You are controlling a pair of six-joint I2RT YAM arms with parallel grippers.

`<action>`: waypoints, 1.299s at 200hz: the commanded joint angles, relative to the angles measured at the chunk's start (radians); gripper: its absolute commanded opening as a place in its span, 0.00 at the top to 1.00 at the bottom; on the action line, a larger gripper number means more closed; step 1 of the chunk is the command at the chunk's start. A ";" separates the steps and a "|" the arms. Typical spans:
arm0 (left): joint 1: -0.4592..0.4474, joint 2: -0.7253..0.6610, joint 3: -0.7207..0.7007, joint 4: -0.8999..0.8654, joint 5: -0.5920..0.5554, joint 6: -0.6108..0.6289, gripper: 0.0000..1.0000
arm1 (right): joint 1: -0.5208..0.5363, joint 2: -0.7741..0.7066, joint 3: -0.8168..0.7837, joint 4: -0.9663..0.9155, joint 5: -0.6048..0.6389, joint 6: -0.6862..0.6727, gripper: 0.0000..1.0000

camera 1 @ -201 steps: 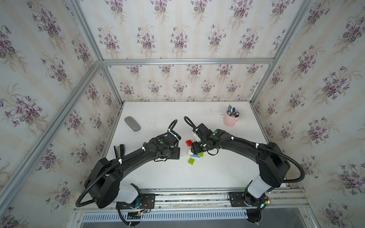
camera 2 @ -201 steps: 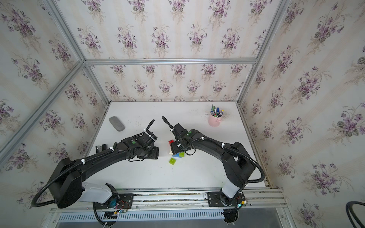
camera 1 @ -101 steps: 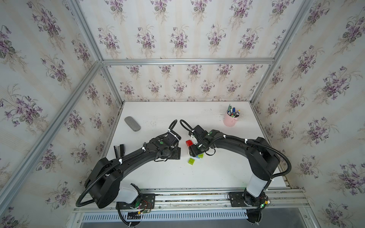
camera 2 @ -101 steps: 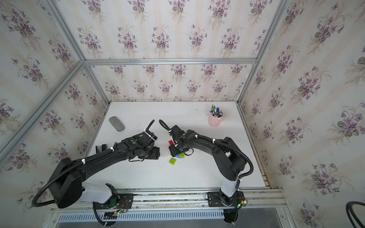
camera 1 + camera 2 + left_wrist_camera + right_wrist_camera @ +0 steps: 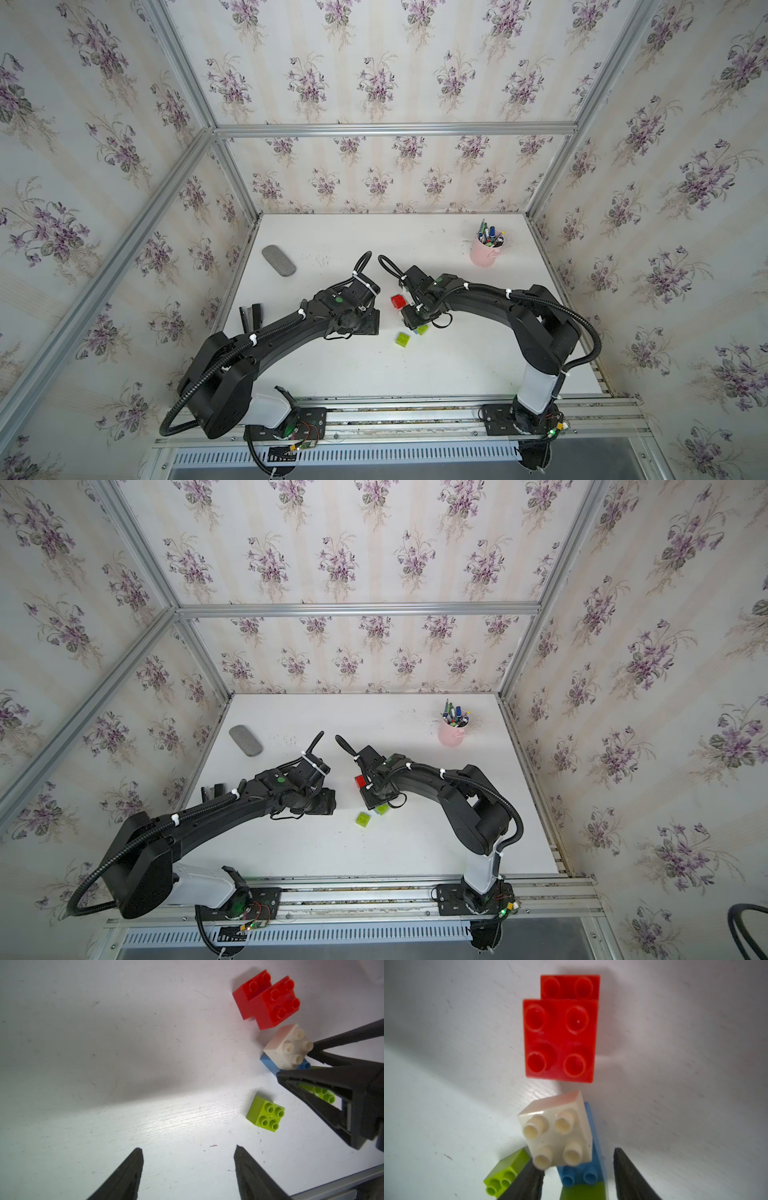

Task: Assemble the letter y with lego
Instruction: Pick up the lego brick from the center of the board.

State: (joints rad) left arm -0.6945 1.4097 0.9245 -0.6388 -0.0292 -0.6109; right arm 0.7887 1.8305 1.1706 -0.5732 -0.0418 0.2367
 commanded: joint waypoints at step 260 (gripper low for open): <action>0.004 0.015 -0.031 0.020 0.001 -0.004 0.29 | 0.034 -0.066 -0.008 -0.031 0.082 0.011 0.78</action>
State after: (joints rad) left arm -0.6933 1.4322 0.8959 -0.6209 -0.0257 -0.6117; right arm 0.8185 1.8069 1.1538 -0.5819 0.0402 0.2550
